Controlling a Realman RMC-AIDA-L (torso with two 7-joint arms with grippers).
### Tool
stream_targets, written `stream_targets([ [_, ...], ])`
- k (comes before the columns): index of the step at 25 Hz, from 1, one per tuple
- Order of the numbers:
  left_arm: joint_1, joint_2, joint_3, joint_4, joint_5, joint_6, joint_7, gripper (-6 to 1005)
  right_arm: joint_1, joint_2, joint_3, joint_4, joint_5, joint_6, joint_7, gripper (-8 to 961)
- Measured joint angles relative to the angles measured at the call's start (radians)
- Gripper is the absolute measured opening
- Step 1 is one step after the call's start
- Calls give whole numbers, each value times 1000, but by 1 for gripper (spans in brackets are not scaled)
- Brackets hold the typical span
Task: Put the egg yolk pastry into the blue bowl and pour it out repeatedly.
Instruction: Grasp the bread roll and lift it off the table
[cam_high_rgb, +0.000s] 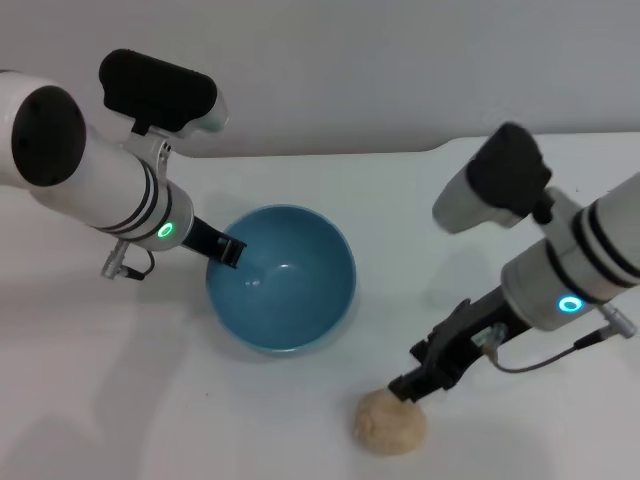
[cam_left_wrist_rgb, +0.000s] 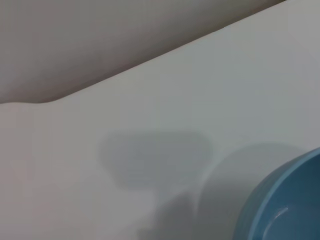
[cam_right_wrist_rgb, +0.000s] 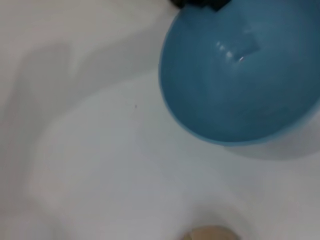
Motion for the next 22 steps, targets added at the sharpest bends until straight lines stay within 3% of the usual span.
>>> stream_targets([
  [14,-141,2,-1,24,8,-161,10,3,35,3,-74,72,4,8,24,527],
  [22,-181,-2,6,26,47,-225,8,3,46,5,-140,115,6,50,26,516],
])
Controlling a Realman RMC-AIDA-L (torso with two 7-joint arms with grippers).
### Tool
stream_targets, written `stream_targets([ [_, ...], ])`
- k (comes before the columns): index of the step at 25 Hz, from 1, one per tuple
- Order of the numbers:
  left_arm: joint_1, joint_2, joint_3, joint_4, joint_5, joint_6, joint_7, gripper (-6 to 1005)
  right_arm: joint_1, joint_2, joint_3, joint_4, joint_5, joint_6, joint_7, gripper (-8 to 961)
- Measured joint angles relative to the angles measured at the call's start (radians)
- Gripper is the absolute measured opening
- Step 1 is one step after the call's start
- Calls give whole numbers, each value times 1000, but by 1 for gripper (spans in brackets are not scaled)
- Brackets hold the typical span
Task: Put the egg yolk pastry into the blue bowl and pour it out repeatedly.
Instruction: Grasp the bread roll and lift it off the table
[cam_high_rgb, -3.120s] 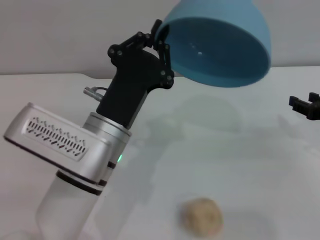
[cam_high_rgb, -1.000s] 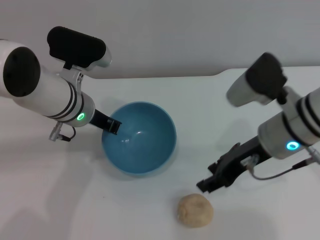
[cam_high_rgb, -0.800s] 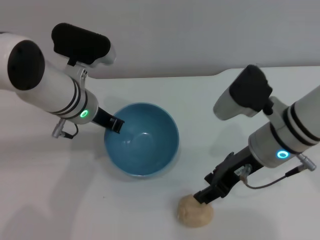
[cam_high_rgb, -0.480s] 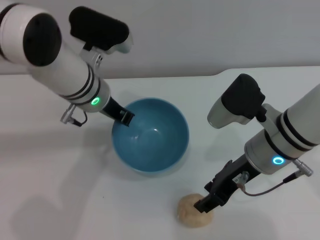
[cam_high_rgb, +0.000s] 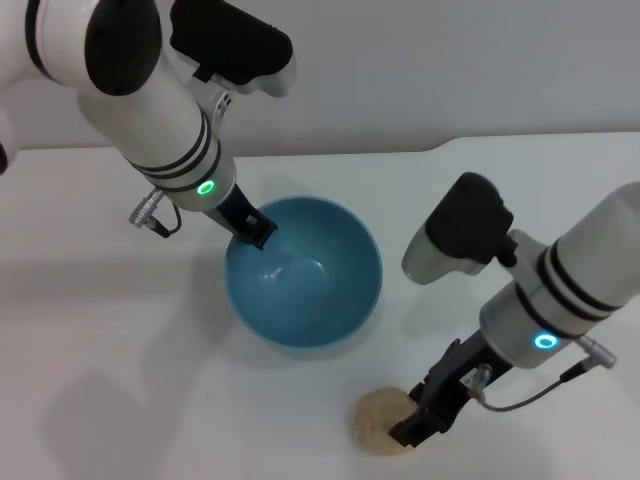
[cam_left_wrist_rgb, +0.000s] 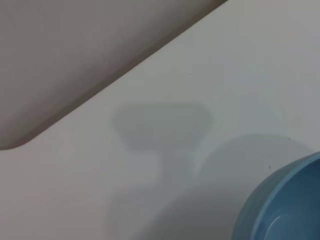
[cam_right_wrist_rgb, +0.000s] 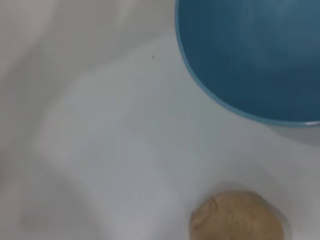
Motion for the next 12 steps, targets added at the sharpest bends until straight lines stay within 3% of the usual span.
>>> stream_targets([
  [7,-6,-2,28,0,0,-2,0,3,45,4,-158,66,26,128,52,507],
  [12,-7,-2,30,0,0,-3,0,3,65,1,-192,67,23,141,53,500],
])
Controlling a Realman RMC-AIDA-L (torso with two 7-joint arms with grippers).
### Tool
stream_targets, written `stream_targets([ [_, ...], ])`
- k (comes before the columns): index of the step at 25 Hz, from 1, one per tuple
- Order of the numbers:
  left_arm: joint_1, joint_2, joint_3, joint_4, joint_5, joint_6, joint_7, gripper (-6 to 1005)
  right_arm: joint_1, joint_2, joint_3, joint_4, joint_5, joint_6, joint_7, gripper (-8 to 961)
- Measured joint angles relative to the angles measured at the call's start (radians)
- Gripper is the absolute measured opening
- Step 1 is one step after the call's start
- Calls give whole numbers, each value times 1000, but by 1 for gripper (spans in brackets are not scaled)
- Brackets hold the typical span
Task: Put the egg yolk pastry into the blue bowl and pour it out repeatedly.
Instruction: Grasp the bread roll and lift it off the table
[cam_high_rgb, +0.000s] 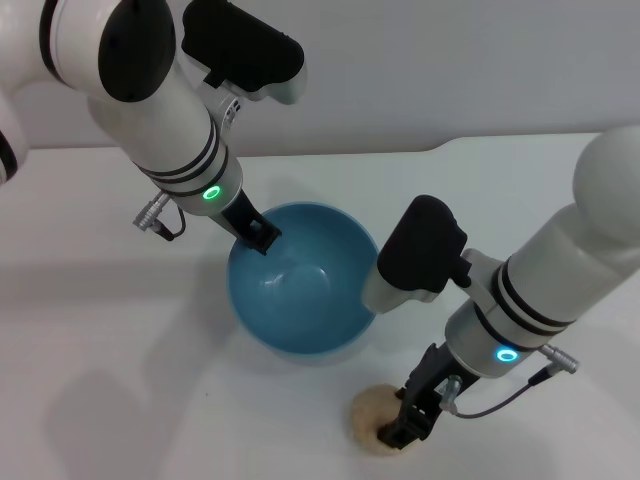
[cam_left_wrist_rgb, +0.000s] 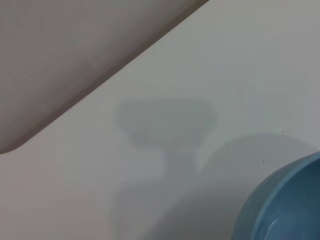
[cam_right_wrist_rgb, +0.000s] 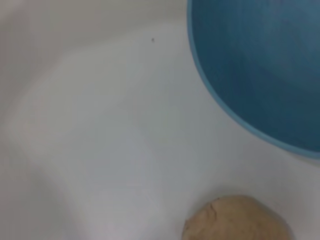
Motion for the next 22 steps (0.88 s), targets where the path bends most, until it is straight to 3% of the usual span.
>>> stream_targets([
  [9,-2,1,1,1,0,-1,4,3,0,-3,-5,-32,-22,-33,-14,396],
  [22,-2,2,2,2,10,-7,4,3,-56,-3,-14,-170,-83,-77,-25,299],
])
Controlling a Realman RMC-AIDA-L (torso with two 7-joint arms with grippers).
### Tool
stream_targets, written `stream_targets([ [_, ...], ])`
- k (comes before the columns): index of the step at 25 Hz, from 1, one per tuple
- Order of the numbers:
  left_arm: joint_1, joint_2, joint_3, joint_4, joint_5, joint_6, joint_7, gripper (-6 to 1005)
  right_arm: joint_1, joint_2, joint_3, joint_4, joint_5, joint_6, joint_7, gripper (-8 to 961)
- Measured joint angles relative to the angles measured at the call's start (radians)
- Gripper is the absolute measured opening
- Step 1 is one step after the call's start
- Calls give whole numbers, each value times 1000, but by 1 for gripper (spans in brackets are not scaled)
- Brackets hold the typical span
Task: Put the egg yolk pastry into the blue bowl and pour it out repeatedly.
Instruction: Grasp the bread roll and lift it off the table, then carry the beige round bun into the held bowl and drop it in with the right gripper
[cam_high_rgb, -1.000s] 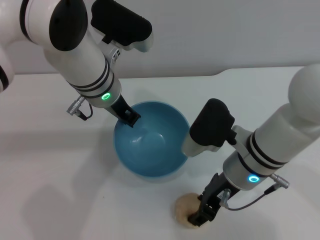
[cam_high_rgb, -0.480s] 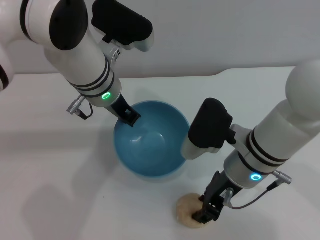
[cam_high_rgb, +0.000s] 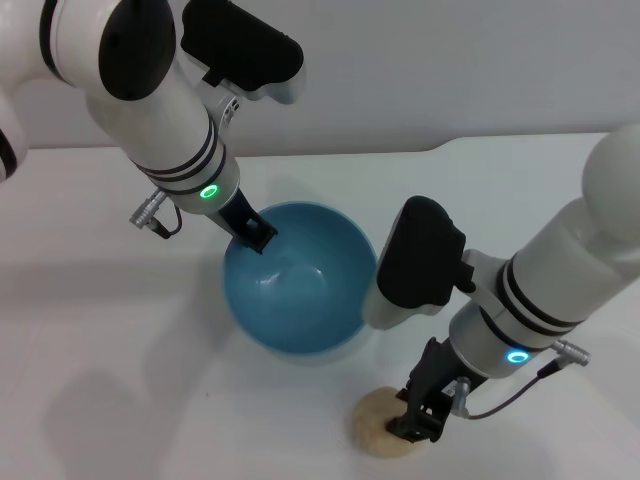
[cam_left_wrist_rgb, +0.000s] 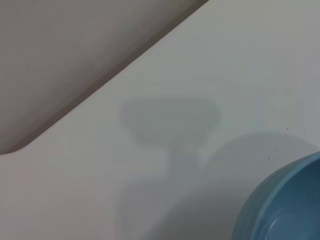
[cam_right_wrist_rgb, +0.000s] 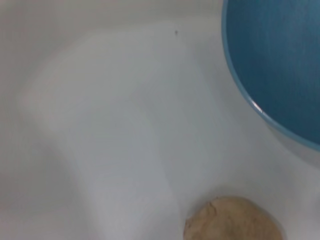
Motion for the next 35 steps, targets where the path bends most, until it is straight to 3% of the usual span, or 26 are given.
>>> stream_targets([
  [17,0,-1,9,0,2,-2,-1,4,-26,-1,23,-72,-27,-40,-13,172],
  [25,0,0,12,0,2,-8,-1,4,-79,3,105,-247,-62,-104,-45,123],
  [35,-7,-1,27,0,2,-50,-1,4,-73,5,149,-388,-56,-114,-96,52],
])
